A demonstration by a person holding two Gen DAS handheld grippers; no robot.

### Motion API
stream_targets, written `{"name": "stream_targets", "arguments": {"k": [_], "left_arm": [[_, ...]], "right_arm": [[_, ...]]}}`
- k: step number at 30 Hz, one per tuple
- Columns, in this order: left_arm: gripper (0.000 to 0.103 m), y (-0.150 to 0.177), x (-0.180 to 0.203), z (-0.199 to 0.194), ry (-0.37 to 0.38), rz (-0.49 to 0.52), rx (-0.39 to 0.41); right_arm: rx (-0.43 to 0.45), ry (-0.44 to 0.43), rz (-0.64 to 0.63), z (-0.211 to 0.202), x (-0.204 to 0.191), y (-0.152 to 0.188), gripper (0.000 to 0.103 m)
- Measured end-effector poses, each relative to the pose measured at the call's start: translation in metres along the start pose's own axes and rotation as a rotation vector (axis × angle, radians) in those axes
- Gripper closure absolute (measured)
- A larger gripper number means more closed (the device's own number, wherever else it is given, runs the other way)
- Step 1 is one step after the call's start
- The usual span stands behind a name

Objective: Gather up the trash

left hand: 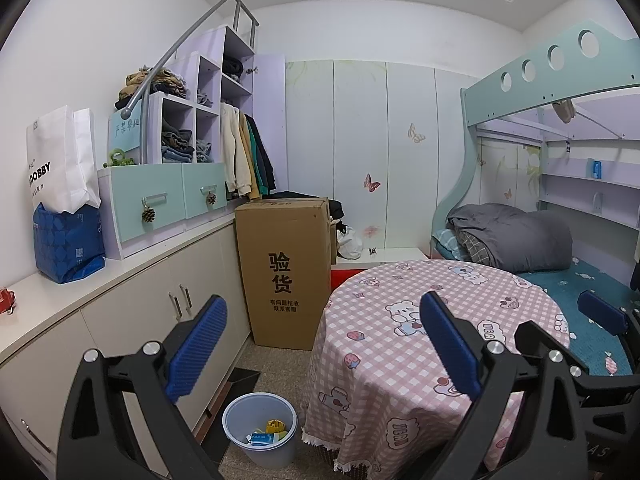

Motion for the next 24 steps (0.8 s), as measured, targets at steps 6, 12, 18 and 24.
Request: {"name": "stream_targets", "arguments": {"k": [6,12,18,24], "left_arm": [[0.008,0.002,0.000,0.002,0.000,0.002,-0.005],[0.008,0.004,-0.002,0.004,0.002,0.002,-0.012],[0.008,0.004,-0.005,0.008,0.002,0.003,-0.021],[0.008,0.006,-0.005,0.017,-0.004,0.002,-0.039]], "right_arm": [[-0.006,0.000,0.004,0.002,0.001,0.000,0.006],[-0.016,-0.003,0.010,0.005,0.001,0.001,0.006],[-0.027,-0.008,0.016,0.011,0.002,0.000,0.006],[-0.043,-0.013,0.024,0.023,0.006,0.001,0.006]]}}
Point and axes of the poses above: each gripper's, at about its wrist camera, not at the fingertips, and z roughly the way its jaws point, x to its right, y to its underside, the point moved 3 cm from there along z, roughly the way its jaws point, and after that the axes turned 8 degrees about z, right-handed, at the moved point
